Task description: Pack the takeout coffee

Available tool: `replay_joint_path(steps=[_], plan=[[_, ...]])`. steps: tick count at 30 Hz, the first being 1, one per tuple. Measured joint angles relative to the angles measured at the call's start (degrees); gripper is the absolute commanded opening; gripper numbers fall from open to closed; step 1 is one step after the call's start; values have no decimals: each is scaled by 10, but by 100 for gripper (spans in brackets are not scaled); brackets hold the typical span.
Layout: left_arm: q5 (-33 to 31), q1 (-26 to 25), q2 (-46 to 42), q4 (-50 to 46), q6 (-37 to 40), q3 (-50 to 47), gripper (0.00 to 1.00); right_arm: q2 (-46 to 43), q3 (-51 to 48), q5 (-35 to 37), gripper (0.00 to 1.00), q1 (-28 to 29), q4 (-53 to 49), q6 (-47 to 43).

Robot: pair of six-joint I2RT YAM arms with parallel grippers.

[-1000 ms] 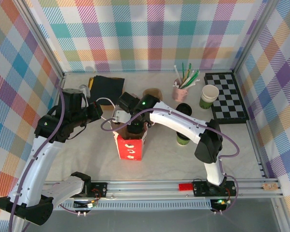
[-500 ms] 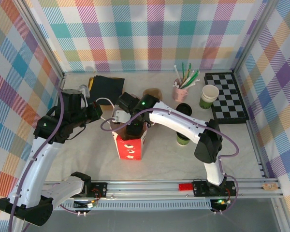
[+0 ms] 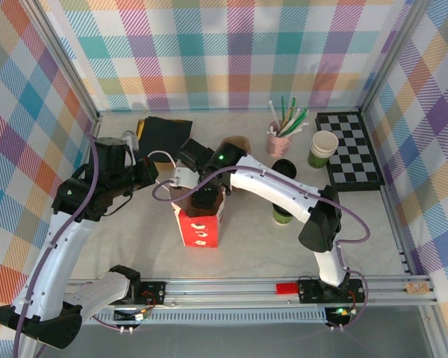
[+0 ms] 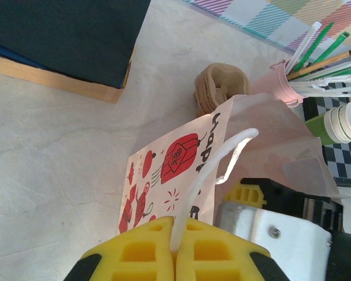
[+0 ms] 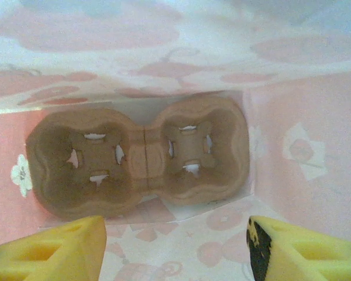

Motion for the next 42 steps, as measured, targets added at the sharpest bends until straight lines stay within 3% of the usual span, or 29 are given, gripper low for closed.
replay_joint_path(steps=[6, 12, 13, 14, 24, 28, 38, 42], plan=[[2, 0, 0, 0, -8, 0, 22, 4, 74, 0, 77, 11, -44, 1], [12, 0, -2, 1, -15, 0, 50, 3, 163, 5, 87, 31, -87, 6], [14, 0, -2, 1, -15, 0, 55, 3, 174, 7, 97, 35, -93, 7], [15, 0, -3, 0, -16, 0, 58, 3, 181, 9, 99, 38, -97, 8], [8, 1, -4, -18, -1, 35, 82, -66, 190, 25, 99, 56, -111, 51], [8, 1, -4, -22, 4, 52, 98, -99, 189, 33, 99, 56, -112, 73], [-14, 1, 21, -78, 43, 126, 100, -125, 210, 77, 99, 43, -119, 207], [-20, 1, 64, -95, 75, 166, 100, -127, 243, 49, 99, -13, -121, 292]])
